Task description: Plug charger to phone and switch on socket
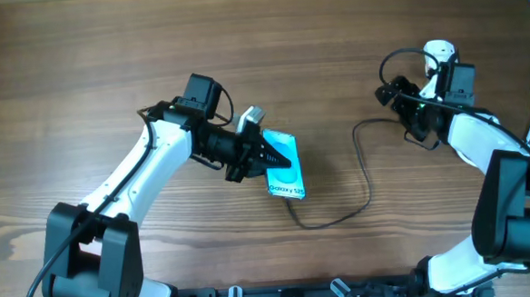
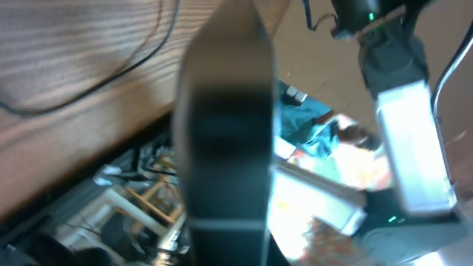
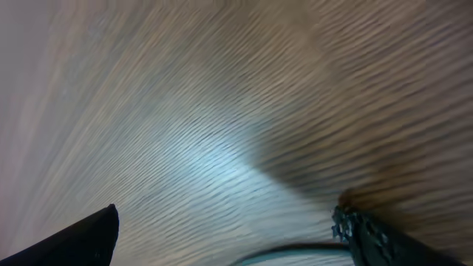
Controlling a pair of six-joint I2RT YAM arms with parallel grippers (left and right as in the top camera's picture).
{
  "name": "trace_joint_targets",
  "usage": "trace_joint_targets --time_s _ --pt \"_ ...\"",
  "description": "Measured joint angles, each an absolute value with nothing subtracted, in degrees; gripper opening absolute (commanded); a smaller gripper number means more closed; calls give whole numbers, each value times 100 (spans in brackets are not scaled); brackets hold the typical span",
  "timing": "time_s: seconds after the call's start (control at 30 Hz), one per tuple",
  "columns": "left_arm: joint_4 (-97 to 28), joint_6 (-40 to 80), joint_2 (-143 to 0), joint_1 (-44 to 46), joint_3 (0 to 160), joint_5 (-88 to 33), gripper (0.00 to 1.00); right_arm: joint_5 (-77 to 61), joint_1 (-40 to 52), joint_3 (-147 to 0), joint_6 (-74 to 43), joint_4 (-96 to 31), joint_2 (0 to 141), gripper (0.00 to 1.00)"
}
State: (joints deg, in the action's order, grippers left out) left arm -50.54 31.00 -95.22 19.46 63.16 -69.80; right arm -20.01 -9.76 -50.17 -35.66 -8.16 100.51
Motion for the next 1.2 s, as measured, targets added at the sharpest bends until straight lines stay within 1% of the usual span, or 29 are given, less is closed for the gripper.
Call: trace_joint_targets --time_s 0.27,0.43,0.87,1.2 --pt "-5052 4510 -9522 1990 6316 -7000 4 -1772 -996 -5017 -3564 -805 10049 99" --pt "-5052 5124 -9522 2021 6316 -7015 4 -1763 -996 -5017 -3566 -805 10049 99" --pt "-5052 5437 -9522 2021 6316 -7706 4 -1747 -996 -5017 -3566 -799 10049 100" --pt "-5054 5441 -9522 2021 6316 -8576 4 -1747 -996 -5017 -3566 -799 10049 100"
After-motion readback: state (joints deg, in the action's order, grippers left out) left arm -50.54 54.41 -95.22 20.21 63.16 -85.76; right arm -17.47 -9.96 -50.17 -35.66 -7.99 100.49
